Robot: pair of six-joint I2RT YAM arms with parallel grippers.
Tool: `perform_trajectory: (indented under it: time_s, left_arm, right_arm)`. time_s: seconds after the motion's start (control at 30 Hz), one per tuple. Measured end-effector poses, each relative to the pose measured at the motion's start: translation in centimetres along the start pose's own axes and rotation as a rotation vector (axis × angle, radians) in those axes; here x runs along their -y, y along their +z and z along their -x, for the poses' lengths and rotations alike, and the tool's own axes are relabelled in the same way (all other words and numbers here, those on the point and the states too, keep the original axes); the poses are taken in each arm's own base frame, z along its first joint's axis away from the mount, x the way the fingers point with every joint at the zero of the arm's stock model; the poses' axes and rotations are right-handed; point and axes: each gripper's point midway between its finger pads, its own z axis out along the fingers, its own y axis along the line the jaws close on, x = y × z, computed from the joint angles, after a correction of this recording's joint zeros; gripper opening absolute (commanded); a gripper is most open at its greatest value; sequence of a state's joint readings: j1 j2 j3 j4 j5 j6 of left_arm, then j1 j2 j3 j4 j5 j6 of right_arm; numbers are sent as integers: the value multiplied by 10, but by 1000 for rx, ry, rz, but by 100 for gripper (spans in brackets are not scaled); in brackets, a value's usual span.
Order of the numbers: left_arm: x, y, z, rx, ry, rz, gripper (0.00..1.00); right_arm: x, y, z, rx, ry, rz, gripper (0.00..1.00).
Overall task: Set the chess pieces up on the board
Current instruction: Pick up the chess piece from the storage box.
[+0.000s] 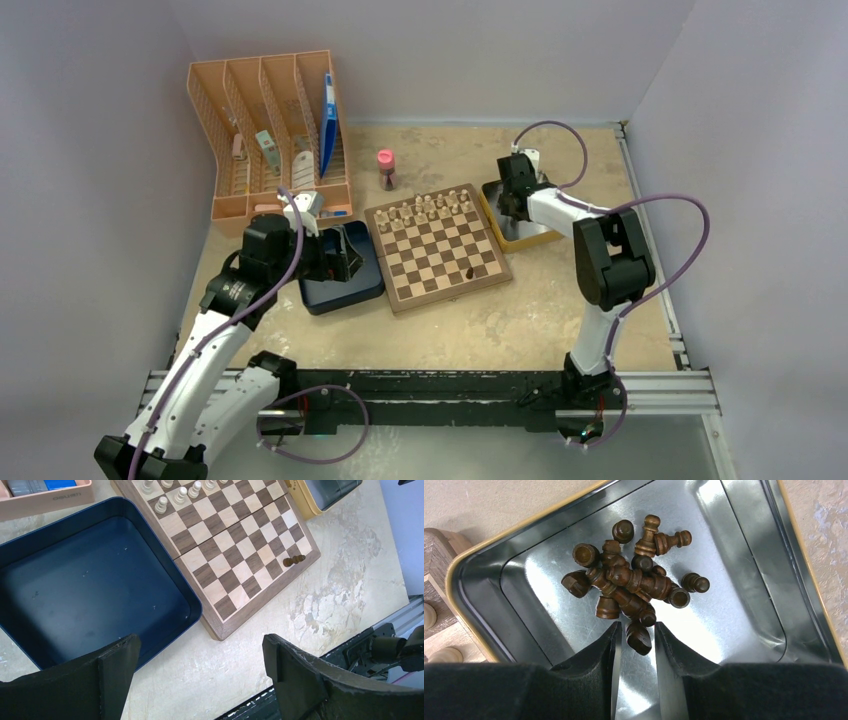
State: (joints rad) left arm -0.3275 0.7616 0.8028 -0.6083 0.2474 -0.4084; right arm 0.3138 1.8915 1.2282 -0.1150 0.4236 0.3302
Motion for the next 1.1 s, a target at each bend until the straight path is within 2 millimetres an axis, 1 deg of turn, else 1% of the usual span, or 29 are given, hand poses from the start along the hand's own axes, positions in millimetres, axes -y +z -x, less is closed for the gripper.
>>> perform_trajectory:
  time_s: [0.1,0.5,0.7,0.83,1.03,1.1]
  left_arm:
    - [0,0,0,0,0,0,93]
    - [0,0,0,-2,0,1,93]
    - [0,0,0,-2,0,1,93]
    - [0,0,0,-2,0,1,93]
    - [0,0,0,-2,0,1,92]
    - [0,0,0,-2,0,1,92]
  right_arm:
    - [1,0,0,-1,-1,-4,31]
    - [3,-2,-2,-10,-3,-15,15]
    - [2,-11,-9,-37,-15,-20,14]
    - [-3,-29,-2,-13,-15,-9,14]
    - [-9,-67,22,48,9,20,14]
    - [-11,-76,26,61,12,20,14]
